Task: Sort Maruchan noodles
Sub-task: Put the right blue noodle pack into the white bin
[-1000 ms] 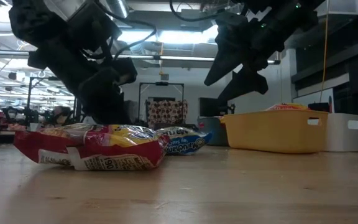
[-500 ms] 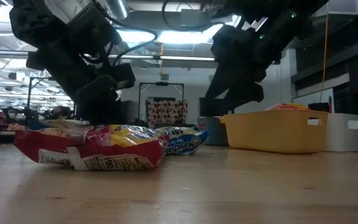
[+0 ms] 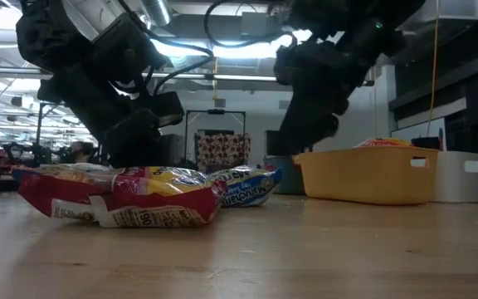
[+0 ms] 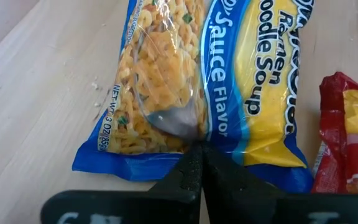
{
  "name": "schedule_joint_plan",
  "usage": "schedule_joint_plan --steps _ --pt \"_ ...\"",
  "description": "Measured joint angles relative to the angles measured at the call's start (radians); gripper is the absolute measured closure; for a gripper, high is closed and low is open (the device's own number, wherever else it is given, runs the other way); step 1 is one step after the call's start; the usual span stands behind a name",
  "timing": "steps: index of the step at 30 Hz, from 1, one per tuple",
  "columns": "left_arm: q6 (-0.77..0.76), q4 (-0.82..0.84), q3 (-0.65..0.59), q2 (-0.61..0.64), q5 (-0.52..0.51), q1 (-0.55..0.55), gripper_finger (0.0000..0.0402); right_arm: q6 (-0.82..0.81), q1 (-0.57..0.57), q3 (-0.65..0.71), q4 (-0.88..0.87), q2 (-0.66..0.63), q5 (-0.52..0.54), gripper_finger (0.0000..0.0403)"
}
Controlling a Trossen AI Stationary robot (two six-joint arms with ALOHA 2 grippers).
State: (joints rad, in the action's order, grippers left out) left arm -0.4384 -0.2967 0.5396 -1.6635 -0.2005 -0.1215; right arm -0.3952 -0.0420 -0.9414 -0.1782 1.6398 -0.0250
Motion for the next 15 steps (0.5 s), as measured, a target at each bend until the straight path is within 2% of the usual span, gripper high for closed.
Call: schedule_joint_plan --steps 3,6,15 --pt "0.004 0.0 0.0 0.0 0.0 0.001 0.0401 0.094 0.016 -0.037 -0.022 0.0 0.049 0.0134" --pt "0.025 0.001 0.0 0.0 -0.001 0.0 0.0401 0.223 0.045 -0.083 -0.043 0.002 0.043 0.0134" --pt "0.099 0.006 0.0 0.0 0.001 0.002 0.0401 0.568 0.139 -0.255 -0.257 0.137 -0.13 0.0134"
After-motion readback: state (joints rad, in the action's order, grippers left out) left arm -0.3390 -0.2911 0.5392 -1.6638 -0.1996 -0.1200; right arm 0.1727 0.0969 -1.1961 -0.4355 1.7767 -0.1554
